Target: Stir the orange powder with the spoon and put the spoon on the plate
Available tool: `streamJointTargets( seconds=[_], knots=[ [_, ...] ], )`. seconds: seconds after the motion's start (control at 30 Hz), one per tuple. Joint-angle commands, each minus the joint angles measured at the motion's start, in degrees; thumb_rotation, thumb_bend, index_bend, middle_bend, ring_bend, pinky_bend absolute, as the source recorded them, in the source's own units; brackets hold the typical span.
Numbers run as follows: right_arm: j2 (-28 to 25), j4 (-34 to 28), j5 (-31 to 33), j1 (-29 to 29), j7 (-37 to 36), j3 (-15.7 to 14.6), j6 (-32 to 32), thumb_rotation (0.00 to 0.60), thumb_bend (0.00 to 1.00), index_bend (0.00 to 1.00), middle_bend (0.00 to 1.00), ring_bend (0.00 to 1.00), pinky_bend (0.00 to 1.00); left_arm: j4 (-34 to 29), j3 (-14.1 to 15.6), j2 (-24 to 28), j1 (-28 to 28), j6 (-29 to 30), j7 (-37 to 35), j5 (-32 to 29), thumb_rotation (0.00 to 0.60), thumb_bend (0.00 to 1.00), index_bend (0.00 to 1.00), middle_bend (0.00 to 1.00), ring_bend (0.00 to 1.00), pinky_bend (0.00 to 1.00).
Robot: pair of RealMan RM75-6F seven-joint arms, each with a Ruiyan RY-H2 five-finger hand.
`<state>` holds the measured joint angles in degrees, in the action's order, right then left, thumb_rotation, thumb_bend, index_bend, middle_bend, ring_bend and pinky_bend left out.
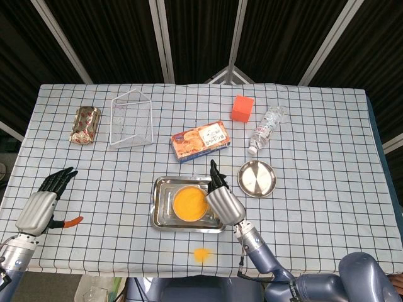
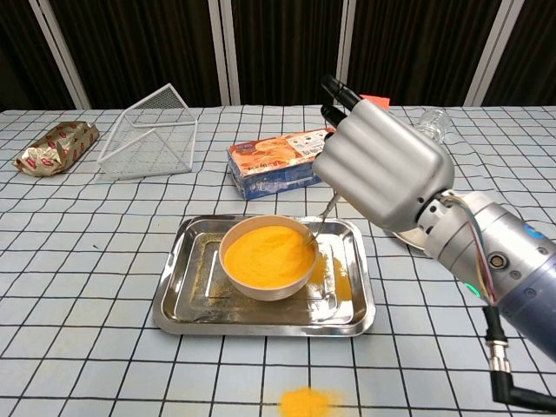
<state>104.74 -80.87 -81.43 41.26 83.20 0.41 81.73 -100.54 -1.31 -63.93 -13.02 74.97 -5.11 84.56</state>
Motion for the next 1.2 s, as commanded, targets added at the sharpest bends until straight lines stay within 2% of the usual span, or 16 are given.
streamJointTargets(
  seconds=[0.03, 0.57, 1.2],
  knots=[
    [-0.1, 1.0, -0.4, -0.6, 0.0, -0.4, -0.4, 0.600, 0.84, 0.92, 0.49, 0.21, 0.04, 0.0, 0.0, 0.0, 0.0, 0.0, 0.0, 0.0, 0.600, 0.00, 0.00, 0.00, 0.00, 0.02],
    [4.3, 4.0, -2.3, -1.8, -3.3, 0.6, -2.1, 0.600, 0.84, 0.92, 0.49, 0.20, 0.04, 0.0, 0.0, 0.1, 0.0, 0.0, -0.3, 0.0, 0.600, 0.00, 0.00, 0.00, 0.00, 0.02],
    [8.7, 4.0, -3.5, -2.7, -4.1, 4.5, -3.1, 0.600, 0.84, 0.92, 0.49, 0.20, 0.04, -0.1, 0.1, 0.2, 0.0, 0.0, -0.4, 0.1, 0.600, 0.00, 0.00, 0.00, 0.00, 0.02]
  ],
)
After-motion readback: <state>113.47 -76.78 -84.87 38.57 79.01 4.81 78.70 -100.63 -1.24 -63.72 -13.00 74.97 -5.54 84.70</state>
